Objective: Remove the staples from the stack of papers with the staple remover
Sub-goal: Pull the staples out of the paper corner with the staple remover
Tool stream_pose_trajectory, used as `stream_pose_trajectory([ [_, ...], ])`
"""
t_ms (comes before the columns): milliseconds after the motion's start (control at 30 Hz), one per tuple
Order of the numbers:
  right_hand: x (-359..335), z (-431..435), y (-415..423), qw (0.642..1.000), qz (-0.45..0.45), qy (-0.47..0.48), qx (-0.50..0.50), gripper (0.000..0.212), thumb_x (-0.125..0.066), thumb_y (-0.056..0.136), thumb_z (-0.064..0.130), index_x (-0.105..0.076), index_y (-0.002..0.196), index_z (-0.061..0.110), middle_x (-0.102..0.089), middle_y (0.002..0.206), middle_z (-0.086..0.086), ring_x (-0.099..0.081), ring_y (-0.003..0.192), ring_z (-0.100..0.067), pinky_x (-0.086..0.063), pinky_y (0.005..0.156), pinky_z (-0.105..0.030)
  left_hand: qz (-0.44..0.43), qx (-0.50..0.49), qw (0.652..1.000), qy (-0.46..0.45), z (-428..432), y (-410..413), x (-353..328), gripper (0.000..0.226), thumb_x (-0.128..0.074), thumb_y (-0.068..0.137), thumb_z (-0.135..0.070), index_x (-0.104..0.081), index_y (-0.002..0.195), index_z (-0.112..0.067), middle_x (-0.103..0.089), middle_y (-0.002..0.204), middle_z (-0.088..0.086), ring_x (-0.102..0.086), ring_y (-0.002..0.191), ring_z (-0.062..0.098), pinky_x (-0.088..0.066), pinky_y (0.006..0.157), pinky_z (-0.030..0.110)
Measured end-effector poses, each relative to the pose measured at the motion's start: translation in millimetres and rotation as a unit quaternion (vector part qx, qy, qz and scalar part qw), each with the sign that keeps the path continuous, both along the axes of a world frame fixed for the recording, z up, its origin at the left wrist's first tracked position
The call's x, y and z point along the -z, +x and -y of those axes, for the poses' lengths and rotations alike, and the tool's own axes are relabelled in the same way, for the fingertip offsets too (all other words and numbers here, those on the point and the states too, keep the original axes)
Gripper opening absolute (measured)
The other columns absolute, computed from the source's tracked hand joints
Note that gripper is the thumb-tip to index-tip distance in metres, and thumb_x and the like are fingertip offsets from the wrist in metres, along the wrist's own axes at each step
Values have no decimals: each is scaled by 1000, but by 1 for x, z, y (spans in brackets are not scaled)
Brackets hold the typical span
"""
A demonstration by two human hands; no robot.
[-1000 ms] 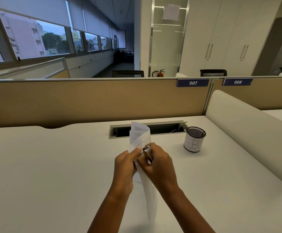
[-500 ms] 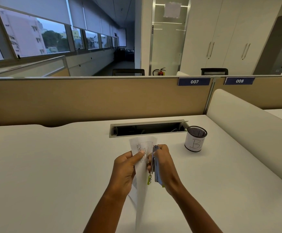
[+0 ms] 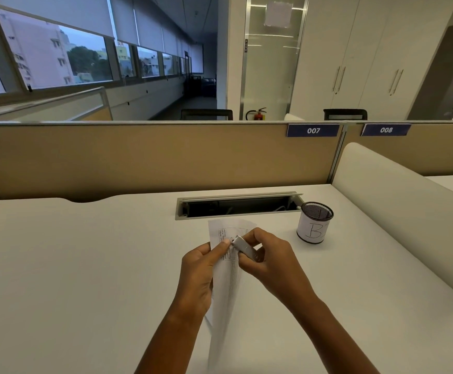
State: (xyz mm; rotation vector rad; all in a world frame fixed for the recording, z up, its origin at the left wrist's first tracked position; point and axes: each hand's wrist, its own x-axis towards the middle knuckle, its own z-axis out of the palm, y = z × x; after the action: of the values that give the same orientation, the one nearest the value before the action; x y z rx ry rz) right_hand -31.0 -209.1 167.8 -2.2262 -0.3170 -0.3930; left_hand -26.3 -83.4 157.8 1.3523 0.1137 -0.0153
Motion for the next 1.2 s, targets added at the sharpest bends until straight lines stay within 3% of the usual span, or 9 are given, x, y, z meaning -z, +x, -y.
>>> stream_pose_trajectory([
  [333,-4,-1,1,997,24,-69,12,24,-66,79,26,-62,100,14,-65,102,-2,-46,63,-2,-32,55,-4,11,-14,999,27,-1,0,0,9,-58,82,-25,-62,74,-23,-65,75,2,-59,69,23,-50,57,27],
  [567,-8,-3,2,984,47,-173,4,29,-59,85,27,-59,110,13,-63,113,-6,-56,85,-16,-28,60,-1,13,-21,999,40,0,4,-3,10,-57,82,-19,-60,73,-18,-63,79,3,-60,70,24,-49,60,25],
  [667,-9,-7,0,974,60,-215,-29,34,-56,87,25,-56,117,10,-61,119,-10,-59,100,-25,-35,77,-12,14,-36,997,62,0,5,-3,10,-55,84,-20,-60,81,-12,-63,82,8,-58,76,29,-47,62,27],
  [800,-4,-7,2,966,92,-237,-40,33,-56,87,24,-56,117,10,-60,120,-10,-59,102,-26,-35,80,-15,0,-48,996,76,1,5,-4,13,-55,84,-23,-60,83,-11,-64,84,10,-57,80,31,-47,70,35],
  [1000,1,-3,4,953,116,-274,-54,30,-62,82,17,-60,110,5,-65,110,-14,-64,89,-32,-40,73,-20,-32,-54,996,64,2,4,-7,17,-56,84,-21,-59,67,-18,-62,74,4,-56,81,30,-46,77,39],
  [1100,0,0,2,943,142,-296,-61,28,-77,65,11,-67,90,3,-71,84,-14,-67,62,-28,-51,54,-22,-50,-52,996,56,3,4,-7,12,-56,84,-20,-61,77,-13,-65,89,11,-57,89,35,-46,89,45],
  [1200,-1,1,2,927,198,-313,-49,36,-88,48,16,-69,77,10,-71,70,-4,-63,48,-17,-46,44,-13,-73,-48,995,52,3,5,-7,12,-57,83,-22,-60,86,-11,-63,100,14,-56,98,38,-44,95,48],
])
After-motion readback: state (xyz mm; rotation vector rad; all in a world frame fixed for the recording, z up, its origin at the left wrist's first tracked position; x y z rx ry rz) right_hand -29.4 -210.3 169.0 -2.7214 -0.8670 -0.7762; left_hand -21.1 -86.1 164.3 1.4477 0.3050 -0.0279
